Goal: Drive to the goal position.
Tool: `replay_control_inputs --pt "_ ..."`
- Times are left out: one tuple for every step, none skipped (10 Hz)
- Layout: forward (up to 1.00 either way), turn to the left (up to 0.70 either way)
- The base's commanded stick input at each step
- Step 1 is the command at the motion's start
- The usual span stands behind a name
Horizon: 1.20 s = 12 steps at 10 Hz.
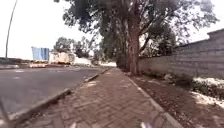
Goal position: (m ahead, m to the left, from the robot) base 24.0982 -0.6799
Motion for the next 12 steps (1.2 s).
replay_control_inputs --pt "0.5 -0.5" --pt "0.5 -0.36" --pt "0.5 -0.11" --pt "0.5 -0.02" --pt "0.5 0.0" --pt "0.5 0.0" --pt "0.5 0.0" --pt "0.5 0.0" --pt "0.5 0.0" --pt "0.5 0.0" --pt "0.5 0.0" --pt "0.5 0.0"
